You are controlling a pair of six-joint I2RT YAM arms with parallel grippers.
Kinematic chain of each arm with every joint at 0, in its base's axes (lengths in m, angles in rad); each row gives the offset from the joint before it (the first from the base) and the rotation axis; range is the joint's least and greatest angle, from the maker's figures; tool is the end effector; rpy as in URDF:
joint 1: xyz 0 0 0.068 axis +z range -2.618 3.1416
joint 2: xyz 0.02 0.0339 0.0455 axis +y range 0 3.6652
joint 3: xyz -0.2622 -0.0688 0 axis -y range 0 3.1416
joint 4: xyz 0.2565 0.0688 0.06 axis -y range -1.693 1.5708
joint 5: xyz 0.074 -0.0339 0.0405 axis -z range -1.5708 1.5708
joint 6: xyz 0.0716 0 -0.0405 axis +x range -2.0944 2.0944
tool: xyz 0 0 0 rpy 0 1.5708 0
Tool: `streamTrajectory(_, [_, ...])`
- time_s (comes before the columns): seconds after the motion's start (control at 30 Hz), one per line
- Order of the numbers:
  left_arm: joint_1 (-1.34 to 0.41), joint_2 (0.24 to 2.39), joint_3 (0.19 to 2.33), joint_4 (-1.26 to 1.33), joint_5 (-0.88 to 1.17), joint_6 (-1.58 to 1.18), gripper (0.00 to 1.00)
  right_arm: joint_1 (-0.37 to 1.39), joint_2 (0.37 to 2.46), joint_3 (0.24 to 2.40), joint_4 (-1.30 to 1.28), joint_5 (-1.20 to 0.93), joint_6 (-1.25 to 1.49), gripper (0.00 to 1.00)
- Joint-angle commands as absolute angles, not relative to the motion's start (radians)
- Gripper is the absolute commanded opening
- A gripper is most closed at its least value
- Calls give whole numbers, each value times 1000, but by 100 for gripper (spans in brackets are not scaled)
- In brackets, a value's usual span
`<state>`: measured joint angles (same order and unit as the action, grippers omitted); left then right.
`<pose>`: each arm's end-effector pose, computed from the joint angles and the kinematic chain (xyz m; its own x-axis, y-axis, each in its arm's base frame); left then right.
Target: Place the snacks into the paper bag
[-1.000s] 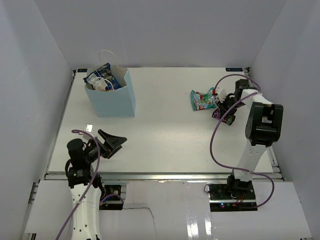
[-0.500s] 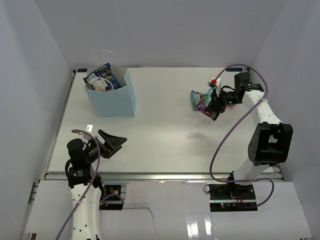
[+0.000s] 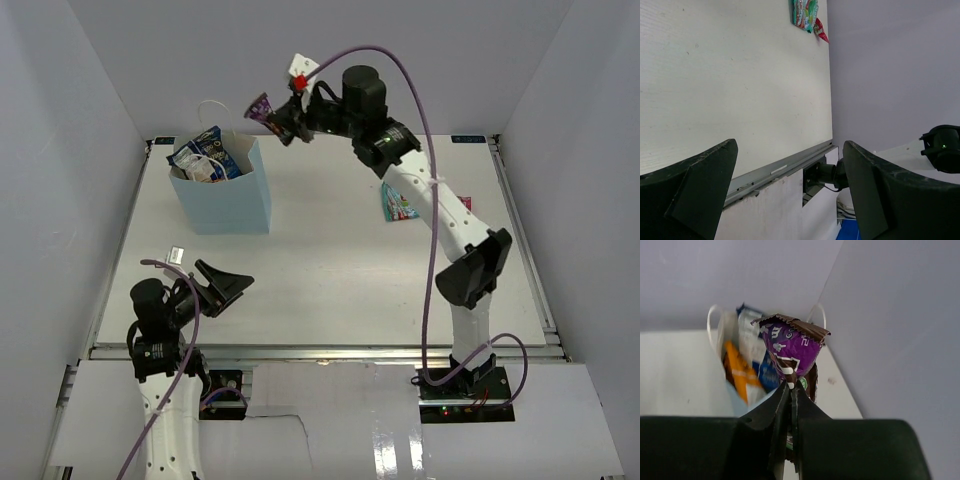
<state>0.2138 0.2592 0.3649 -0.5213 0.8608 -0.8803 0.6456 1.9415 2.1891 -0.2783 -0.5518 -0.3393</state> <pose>0.1344 -0.0264 0.2187 -0.6674 -0.6591 -0.3467 0.0396 0.4334 -0.9003 0.3639 0.3211 0.4748 0.2867 -0.1389 -0.9479 -0.8860 0.3380 -0.3175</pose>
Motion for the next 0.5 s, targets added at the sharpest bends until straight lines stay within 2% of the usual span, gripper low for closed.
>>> streamTrajectory(0.0, [216,242,410,-554,868,-862,96,725,2081,2316,-15,-330,-178,8])
streamTrajectory(0.1, [216,238,419,-571,864,-854,96,774,2108,2244,267,-259,-166,8])
streamTrajectory(0.23, [216,232,422,-592,859,-847,96,813,2236,2324,391,-186,-158,8])
streamTrajectory(0.4, [216,230,419,-598,851,-842,96,839,2287,2300,460,-167,-170,8])
streamTrajectory(0.43, [216,232,420,-600,850,-842,96,839,2289,2287,462,-166,-164,11])
streamTrajectory(0.47, [216,233,422,-598,847,-841,96,839,2290,2277,465,-163,-163,22])
